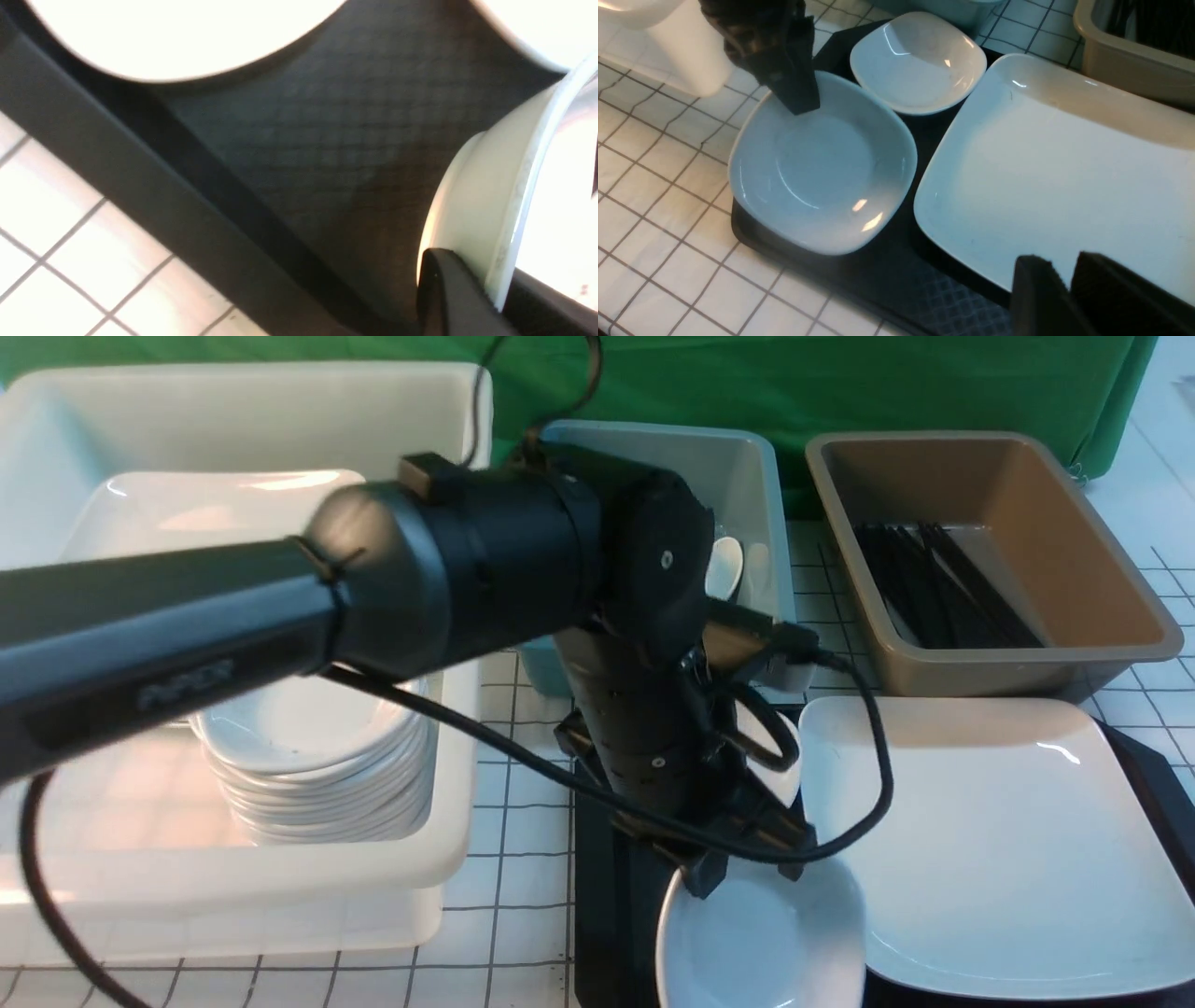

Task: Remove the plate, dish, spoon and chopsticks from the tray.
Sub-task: Use the left arm to put the small plate into the large storage box on the left

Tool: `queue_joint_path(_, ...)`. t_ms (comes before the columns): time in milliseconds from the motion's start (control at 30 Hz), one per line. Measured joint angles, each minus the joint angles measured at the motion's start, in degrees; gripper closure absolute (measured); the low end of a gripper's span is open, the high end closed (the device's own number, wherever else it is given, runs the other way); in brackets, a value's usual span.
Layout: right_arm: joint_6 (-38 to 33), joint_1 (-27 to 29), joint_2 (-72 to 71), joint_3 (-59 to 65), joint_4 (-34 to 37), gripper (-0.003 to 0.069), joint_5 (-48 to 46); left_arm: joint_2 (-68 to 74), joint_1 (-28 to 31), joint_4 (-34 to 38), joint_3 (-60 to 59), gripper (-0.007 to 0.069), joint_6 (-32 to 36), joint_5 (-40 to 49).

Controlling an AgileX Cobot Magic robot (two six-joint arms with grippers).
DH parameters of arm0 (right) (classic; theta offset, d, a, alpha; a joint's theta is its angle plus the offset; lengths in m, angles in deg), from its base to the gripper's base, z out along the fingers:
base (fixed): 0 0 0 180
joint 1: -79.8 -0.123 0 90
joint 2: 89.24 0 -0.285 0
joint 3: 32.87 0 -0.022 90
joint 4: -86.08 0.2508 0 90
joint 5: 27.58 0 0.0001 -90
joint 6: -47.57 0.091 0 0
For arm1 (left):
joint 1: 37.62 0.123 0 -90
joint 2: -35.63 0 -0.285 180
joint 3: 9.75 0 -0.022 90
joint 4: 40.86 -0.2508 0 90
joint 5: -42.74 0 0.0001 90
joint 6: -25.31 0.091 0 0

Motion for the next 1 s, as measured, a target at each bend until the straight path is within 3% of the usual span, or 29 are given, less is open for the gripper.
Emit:
queue_joint_path(333,0.00,0.00,0.00,0.00,0.00,0.0522,-0.28,-9.75,2.85,2.00,-0.13,0.0608,0.12,-2.95)
queue_joint_path(567,0.00,0.00,0.00,0.00,0.00,0.0512,-0.44,-19.46,19.10,9.34,-0.13,0.0608,3.02,0.33)
queue_joint_path(767,0.00,0.00,0.00,0.00,0.00,0.0502,-0.44,-24.11,33.44,11.92,-0.13,0.0608,9.92,7.95)
queue_joint_path(1000,0.00,0.00,0.00,0.00,0.00,0.0491,-0.44,-24.99,47.33,13.95,-0.29,0.0608,13.02,8.33)
